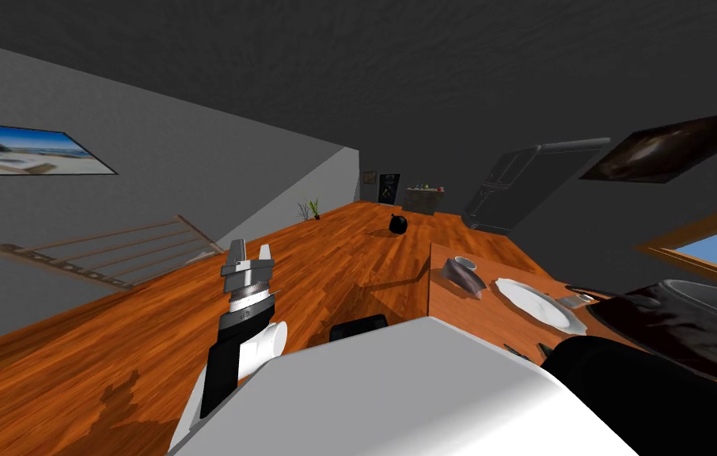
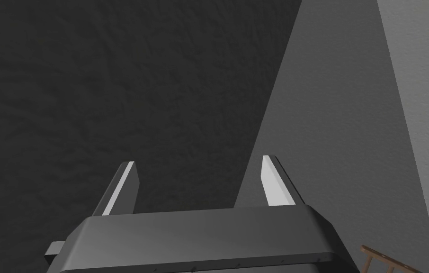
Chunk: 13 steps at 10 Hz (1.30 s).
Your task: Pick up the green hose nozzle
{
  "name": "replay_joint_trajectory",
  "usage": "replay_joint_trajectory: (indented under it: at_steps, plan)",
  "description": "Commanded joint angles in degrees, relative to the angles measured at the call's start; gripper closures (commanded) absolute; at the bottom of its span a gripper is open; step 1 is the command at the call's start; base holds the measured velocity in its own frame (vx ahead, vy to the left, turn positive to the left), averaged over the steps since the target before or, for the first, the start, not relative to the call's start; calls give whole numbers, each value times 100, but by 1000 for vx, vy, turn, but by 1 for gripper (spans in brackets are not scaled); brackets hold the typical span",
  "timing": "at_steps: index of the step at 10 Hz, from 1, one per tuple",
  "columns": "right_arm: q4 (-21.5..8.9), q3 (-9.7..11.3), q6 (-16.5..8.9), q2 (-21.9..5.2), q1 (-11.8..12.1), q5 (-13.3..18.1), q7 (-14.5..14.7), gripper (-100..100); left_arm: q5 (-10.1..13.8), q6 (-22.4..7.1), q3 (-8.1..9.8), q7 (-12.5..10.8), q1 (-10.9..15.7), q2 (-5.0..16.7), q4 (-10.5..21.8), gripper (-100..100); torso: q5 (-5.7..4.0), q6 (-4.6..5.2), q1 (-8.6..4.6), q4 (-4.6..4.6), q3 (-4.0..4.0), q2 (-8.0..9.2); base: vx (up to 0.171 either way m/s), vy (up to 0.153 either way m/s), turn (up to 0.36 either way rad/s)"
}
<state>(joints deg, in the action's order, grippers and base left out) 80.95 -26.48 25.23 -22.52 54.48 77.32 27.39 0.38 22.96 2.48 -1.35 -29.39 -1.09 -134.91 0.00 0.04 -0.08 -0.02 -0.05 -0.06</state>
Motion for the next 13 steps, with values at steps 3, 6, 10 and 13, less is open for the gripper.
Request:
replay_joint_trajectory:
  at_steps: [3, 6, 10, 13]
  plan:
    - [-637, -35, -7, -100, 13, 557, 61, -100, 0, 0, 0, 0, 0, 0, 0, 0, 0, -1, 1, 0, 1, 1, 44, -46, 129]
    - [-875, -45, -4, -111, 41, 906, 92, -100, 0, 0, 0, 0, 0, 0, 0, 0, 2, 0, 9, 3, 6, 11, 19, -35, 57]
    - [-1419, -49, 9, -125, 82, 1364, 138, -100, 0, 0, 0, 0, 0, 0, 0, 0, -2, -2, -11, 2, 3, 5, 26, -60, 123]
    - [-1813, -40, 25, -139, 106, 1736, 167, -100, 0, 0, 0, 0, 0, 0, 0, 0, 0, -2, -4, 2, 4, 6, 23, -53, 103]
